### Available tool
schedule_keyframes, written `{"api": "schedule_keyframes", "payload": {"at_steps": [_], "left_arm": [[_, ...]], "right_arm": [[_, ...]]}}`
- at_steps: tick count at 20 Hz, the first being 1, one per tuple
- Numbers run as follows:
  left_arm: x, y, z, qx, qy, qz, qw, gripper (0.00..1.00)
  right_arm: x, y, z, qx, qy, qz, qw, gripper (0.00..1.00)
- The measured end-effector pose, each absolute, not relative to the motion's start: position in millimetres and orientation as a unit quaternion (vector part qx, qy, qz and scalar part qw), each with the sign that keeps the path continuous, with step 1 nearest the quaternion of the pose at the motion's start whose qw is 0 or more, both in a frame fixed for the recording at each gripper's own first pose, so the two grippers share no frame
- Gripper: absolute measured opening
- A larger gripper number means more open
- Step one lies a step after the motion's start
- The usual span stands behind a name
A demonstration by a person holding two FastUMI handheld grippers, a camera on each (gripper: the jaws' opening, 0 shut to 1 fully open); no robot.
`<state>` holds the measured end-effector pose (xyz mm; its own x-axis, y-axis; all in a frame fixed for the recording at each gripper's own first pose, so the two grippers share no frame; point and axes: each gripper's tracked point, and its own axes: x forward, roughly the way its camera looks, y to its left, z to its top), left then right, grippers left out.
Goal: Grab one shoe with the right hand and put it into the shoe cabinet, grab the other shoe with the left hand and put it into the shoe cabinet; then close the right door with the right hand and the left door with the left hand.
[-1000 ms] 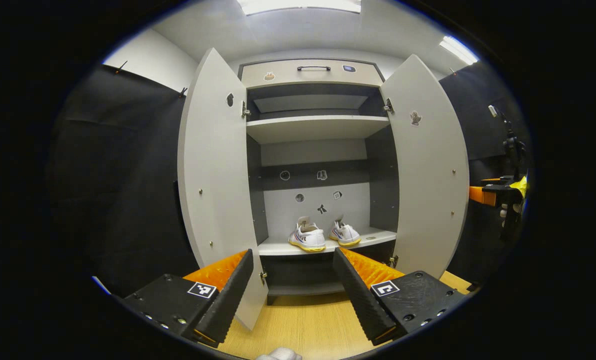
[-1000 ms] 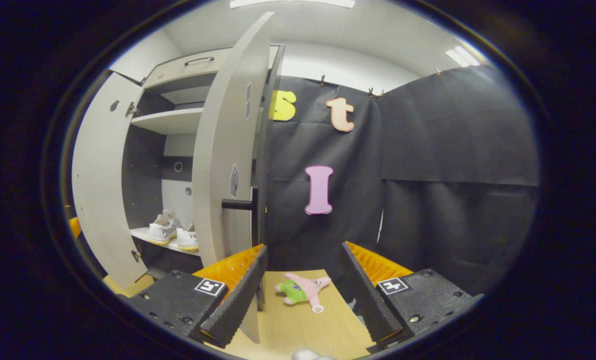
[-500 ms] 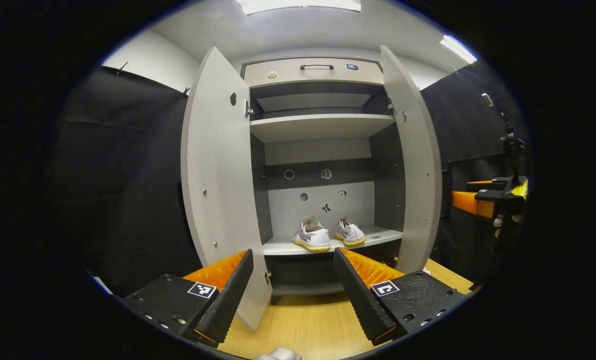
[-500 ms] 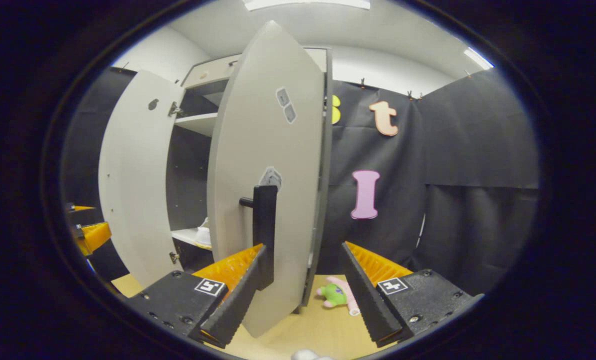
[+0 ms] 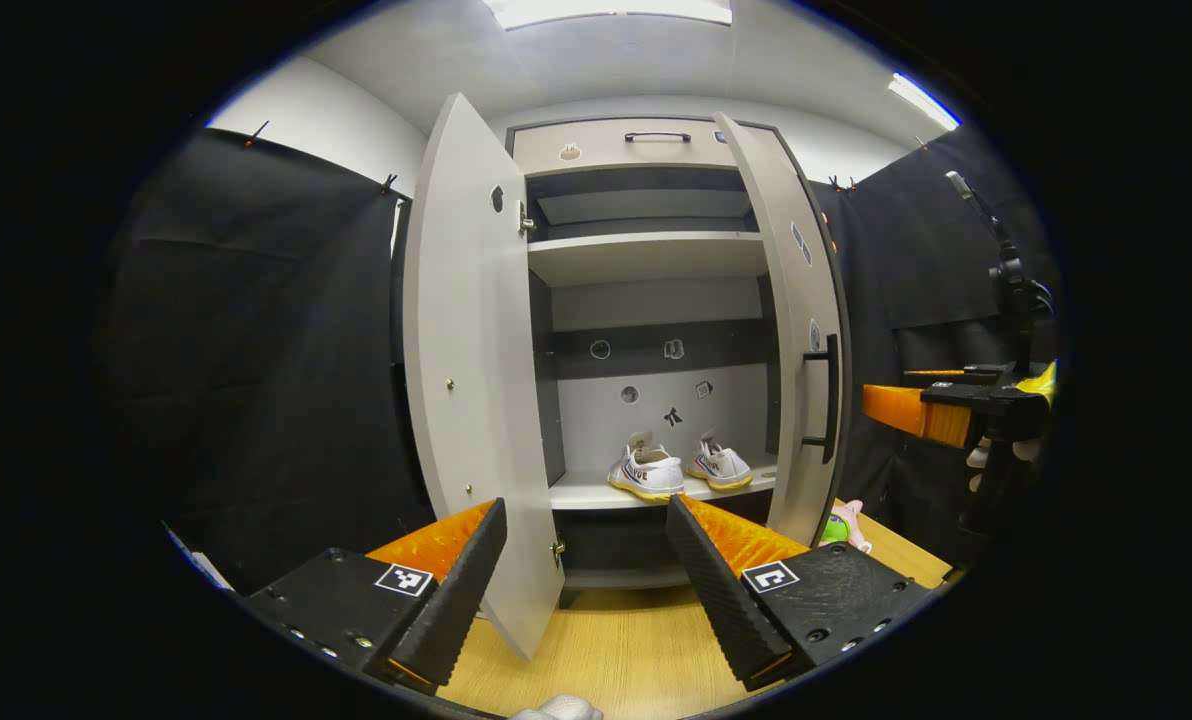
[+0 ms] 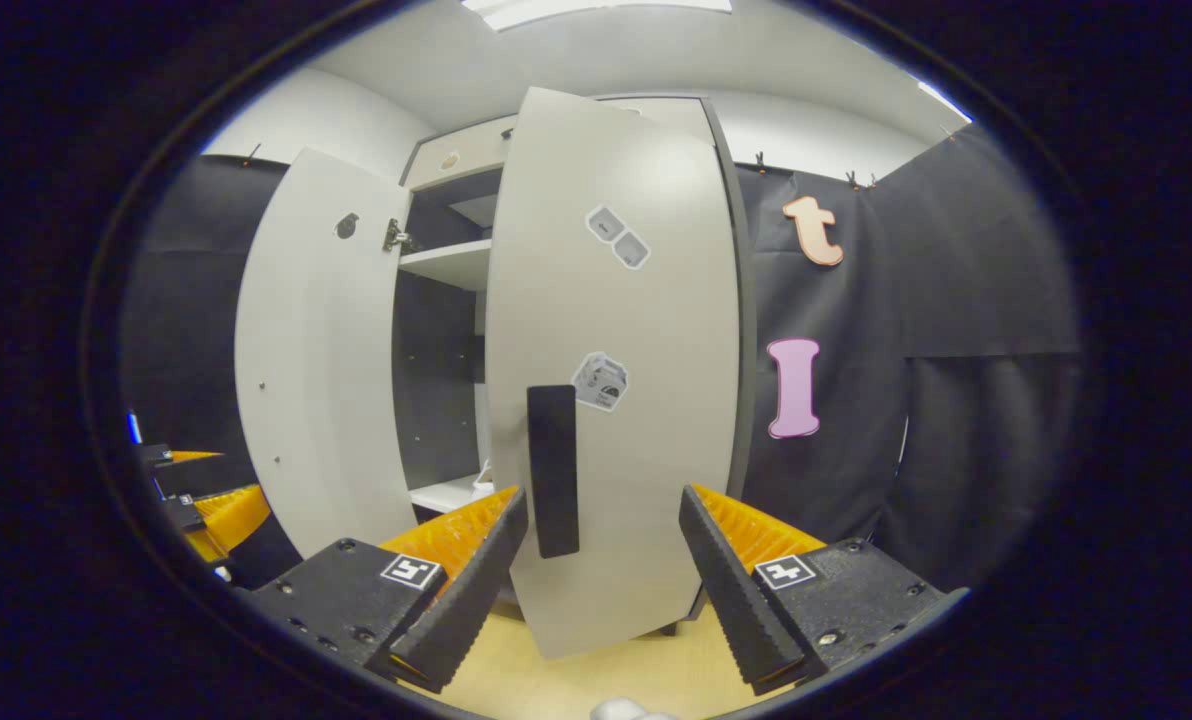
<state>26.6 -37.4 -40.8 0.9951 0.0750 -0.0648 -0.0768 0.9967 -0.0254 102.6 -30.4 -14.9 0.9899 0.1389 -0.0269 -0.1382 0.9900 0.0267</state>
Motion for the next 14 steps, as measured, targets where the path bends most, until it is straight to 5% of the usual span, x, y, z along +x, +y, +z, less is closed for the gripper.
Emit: {"api": "schedule_keyframes", "payload": {"at_steps": [14], "left_arm": [[26.2, 74.3, -55.3, 0.001, 0.033, 0.065, 0.997, 0.96]], "right_arm": [[21.2, 4.1, -54.1, -0.004, 0.064, 0.018, 0.998, 0.99]]}}
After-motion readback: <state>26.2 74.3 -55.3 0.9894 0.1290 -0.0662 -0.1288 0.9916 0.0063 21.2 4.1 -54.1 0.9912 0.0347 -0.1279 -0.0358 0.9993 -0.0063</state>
